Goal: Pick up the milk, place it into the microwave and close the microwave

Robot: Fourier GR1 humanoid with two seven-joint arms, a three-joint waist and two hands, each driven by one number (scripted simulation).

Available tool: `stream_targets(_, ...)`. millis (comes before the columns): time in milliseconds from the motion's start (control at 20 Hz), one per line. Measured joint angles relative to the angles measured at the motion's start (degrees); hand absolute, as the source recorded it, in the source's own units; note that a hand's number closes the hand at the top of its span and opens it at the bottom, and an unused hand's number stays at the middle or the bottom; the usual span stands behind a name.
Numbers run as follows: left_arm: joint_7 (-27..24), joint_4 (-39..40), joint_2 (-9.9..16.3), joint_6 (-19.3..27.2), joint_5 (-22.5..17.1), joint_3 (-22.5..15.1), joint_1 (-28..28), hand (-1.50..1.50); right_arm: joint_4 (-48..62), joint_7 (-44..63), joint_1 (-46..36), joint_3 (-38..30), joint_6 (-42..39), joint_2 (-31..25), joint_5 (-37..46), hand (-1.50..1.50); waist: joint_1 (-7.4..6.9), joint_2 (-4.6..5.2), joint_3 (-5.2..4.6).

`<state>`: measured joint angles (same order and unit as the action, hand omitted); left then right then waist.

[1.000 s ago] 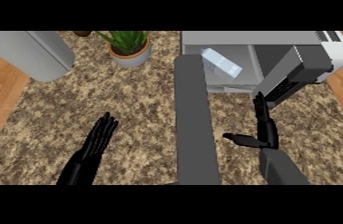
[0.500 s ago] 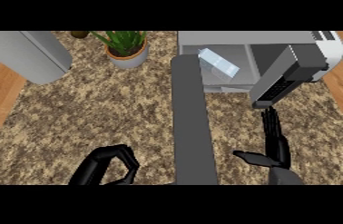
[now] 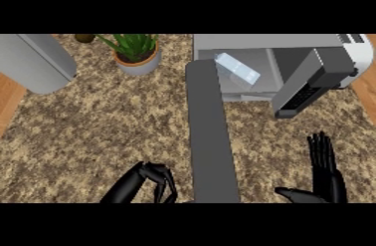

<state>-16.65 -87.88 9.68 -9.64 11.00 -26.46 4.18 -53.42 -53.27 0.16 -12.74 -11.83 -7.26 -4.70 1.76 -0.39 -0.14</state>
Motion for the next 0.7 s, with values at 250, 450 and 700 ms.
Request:
stream_targets(250,-0.3,7.5,-4.4,-0.5,2.4,-2.5,-4.8,1.5,-15.0,4.6,9.5,1.3,-2.2,-0.4,-3.0,-1.5,-0.18,0.16,0.03)
stream_targets(450,0.2,13.2,-7.5,3.4,2.0,-7.4,-9.5,1.5,-23.9,7.4,15.3,1.5,-4.5,-1.2,-5.4,-1.5,-0.34,0.28,0.05)
stream_targets(700,-0.6,21.6,-8.9,12.4,-4.1,-16.1,-17.3,1.5,-34.0,12.5,19.5,2.3,-7.3,-1.8,-8.9,-1.5,0.39,0.45,0.0)
